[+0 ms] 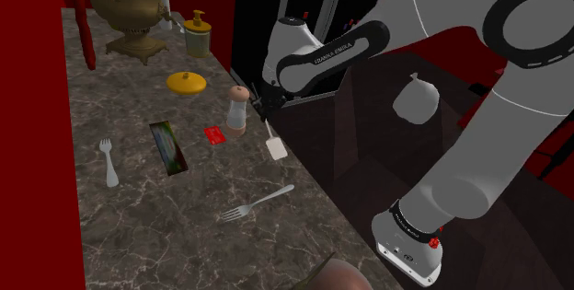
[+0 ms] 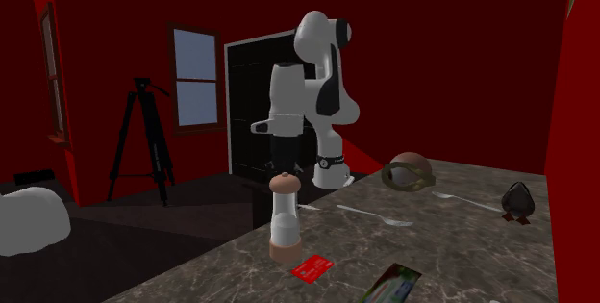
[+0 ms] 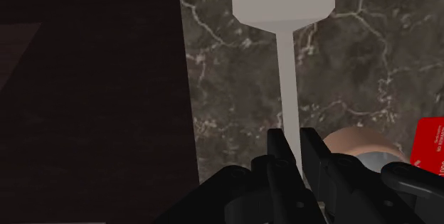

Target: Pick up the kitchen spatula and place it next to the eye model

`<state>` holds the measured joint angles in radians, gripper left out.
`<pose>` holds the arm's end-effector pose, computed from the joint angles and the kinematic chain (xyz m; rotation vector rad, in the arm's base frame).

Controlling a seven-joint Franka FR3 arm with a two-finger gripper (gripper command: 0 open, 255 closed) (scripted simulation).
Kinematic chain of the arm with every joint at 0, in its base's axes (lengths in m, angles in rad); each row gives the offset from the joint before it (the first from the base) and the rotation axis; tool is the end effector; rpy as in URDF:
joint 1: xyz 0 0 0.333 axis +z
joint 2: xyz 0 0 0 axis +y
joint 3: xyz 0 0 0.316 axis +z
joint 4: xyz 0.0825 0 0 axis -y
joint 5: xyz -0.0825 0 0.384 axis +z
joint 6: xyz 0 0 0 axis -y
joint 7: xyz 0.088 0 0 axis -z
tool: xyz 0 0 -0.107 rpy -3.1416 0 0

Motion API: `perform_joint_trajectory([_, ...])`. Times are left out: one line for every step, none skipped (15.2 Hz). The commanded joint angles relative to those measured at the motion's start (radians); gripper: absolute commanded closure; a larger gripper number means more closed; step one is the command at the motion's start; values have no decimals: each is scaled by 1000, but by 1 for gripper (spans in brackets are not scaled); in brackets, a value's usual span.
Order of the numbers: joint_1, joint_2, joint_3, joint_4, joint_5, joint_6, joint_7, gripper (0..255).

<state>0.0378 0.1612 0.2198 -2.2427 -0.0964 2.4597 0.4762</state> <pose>0.5275 0.1386 0.3032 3.1267 -0.2340 0.1048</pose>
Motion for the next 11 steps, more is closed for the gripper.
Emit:
perform_joint_trajectory([0,-16,3,9,7,-24,-4,255])
perform_joint_trajectory([-1,-25,4,12,11,-37,-7,255])
perform_joint_trajectory([-1,-34,5,16,15,-49,-10,255])
perform_joint_trajectory([-2,-43,5,20,19,-62,-13,255])
perform_joint_trajectory([-2,-52,6,24,23,-75,-16,255])
perform_joint_trajectory([-3,-61,7,28,27,-87,-18,255])
perform_joint_trajectory([-3,-69,7,33,30,-100,-21,255])
perform_joint_trajectory([-3,-77,8,38,33,-113,-24,255])
perform_joint_trajectory([-4,-85,8,43,37,-125,-26,255])
perform_joint_trajectory([-4,-93,8,48,40,-138,-28,255])
perform_joint_trajectory([-4,-101,9,53,43,-151,-31,255])
